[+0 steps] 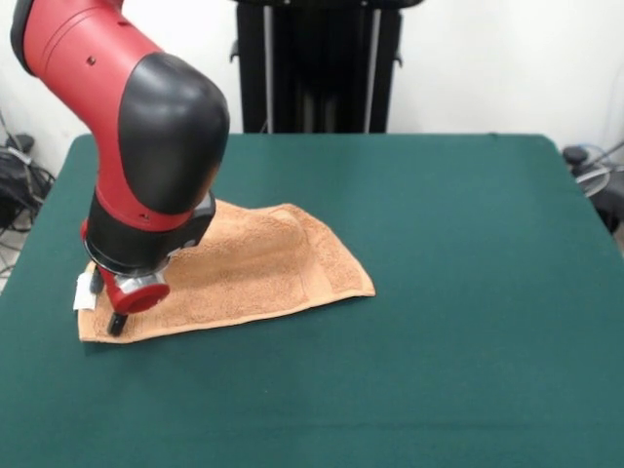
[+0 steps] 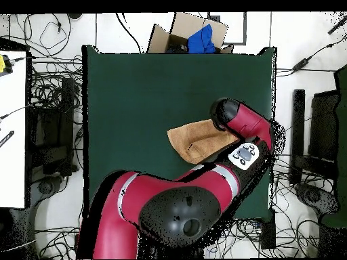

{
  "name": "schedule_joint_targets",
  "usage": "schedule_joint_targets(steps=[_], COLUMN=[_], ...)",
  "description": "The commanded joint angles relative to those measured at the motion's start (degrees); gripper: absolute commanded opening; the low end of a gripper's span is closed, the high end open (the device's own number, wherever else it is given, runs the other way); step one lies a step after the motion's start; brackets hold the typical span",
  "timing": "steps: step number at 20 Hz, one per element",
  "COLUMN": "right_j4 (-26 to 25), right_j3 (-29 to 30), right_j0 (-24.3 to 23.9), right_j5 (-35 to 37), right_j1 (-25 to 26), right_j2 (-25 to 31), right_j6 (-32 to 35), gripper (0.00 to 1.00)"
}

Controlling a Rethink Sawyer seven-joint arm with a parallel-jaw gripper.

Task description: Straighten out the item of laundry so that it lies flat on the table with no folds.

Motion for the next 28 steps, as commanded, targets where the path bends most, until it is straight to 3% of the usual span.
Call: schedule_joint_targets(steps=[1,15,28], right_j4=[1.66,3.06,4.16], right_j3=[-3.7,-4.55,-7.26], right_j0=[-0.81,-1.11,-0.31], right_j5=[4.02,2.49,0.73], right_j1=[0.08,0.43,5.08], right_j2=[1.96,3.76,0.52], right_j6=[15.18,16.94,18.81], gripper=[1.0,1.0,1.0])
